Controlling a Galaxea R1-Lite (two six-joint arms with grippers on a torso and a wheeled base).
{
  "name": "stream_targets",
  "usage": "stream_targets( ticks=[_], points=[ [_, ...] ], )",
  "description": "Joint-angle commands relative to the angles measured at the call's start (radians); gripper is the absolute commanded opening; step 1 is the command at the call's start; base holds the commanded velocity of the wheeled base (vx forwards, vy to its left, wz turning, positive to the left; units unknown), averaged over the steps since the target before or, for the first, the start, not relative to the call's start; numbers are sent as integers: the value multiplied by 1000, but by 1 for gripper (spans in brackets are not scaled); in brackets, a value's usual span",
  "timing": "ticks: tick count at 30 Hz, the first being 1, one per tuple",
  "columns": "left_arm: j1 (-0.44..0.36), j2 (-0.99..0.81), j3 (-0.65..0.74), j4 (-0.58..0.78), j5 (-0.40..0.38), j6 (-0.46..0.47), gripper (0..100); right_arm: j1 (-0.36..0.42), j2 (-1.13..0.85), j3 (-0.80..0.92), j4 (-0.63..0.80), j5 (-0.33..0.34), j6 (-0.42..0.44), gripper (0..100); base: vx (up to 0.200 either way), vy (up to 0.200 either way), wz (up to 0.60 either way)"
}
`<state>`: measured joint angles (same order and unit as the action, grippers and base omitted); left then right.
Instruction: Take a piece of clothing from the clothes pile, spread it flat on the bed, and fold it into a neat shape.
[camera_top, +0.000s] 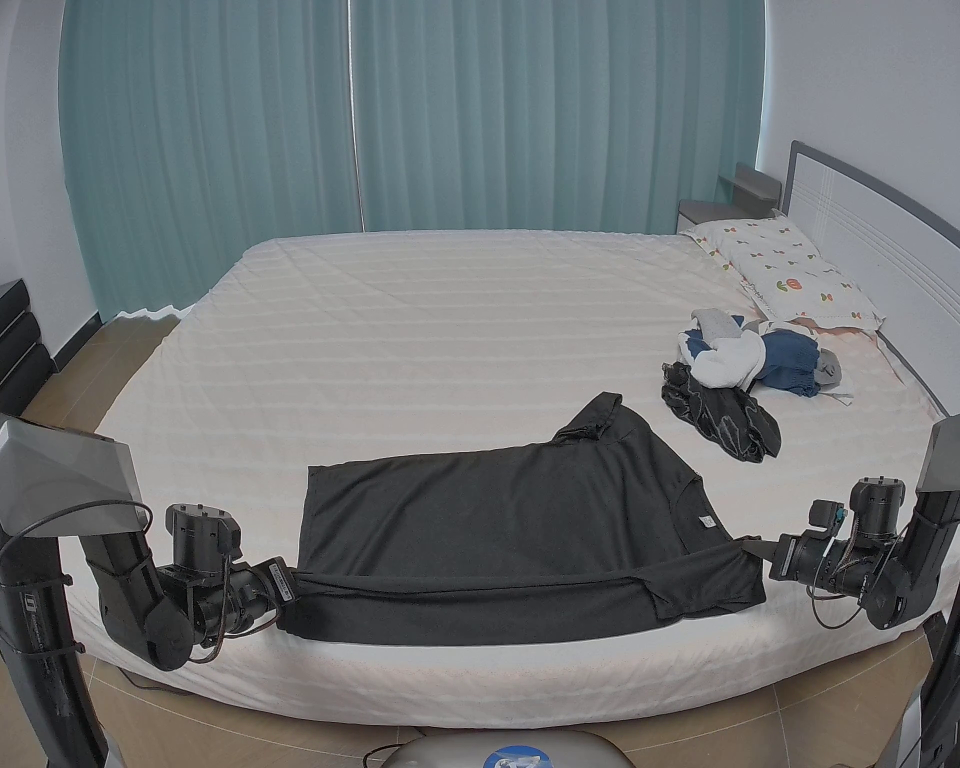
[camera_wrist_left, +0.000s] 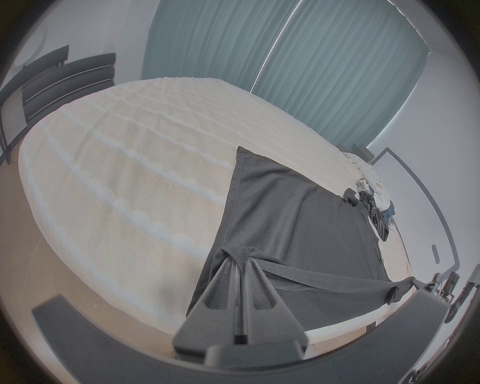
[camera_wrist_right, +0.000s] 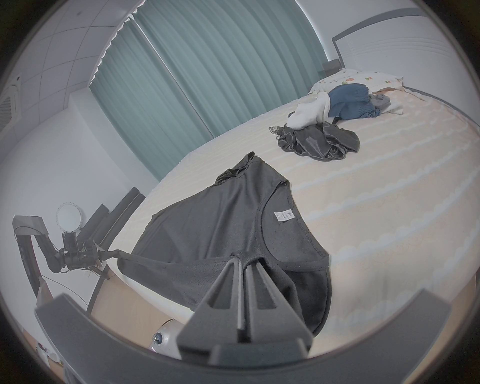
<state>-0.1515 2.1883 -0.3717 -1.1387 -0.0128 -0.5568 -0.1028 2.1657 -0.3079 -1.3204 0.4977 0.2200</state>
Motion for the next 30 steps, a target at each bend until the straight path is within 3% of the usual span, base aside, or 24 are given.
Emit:
stream_targets(
  ticks=[1, 17, 18, 19, 21, 25, 30],
  points=[
    [3, 50, -33, 1, 0, -6, 0, 9, 48, -27, 0, -4, 4, 0, 0, 0, 0],
    [12, 169, -159, -1, -3, -63, 0, 17, 190, -112, -5, -42, 13, 0, 0, 0, 0],
    [12, 174, -164, -1, -3, -64, 100, 17, 197, -114, -10, -42, 15, 0, 0, 0, 0],
    [12, 177, -168, -1, 0, -68, 100, 17, 203, -116, -17, -44, 15, 100, 0, 0, 0],
    [12, 174, -173, -1, 2, -89, 100, 17, 212, -117, -31, -45, 16, 100, 0, 0, 0],
    [21, 131, -214, -1, 53, -218, 100, 14, 206, -103, -85, -57, 79, 100, 0, 0, 0],
    [33, 44, -190, 1, 68, -241, 100, 15, 169, -68, -194, -83, 171, 100, 0, 0, 0]
  ],
)
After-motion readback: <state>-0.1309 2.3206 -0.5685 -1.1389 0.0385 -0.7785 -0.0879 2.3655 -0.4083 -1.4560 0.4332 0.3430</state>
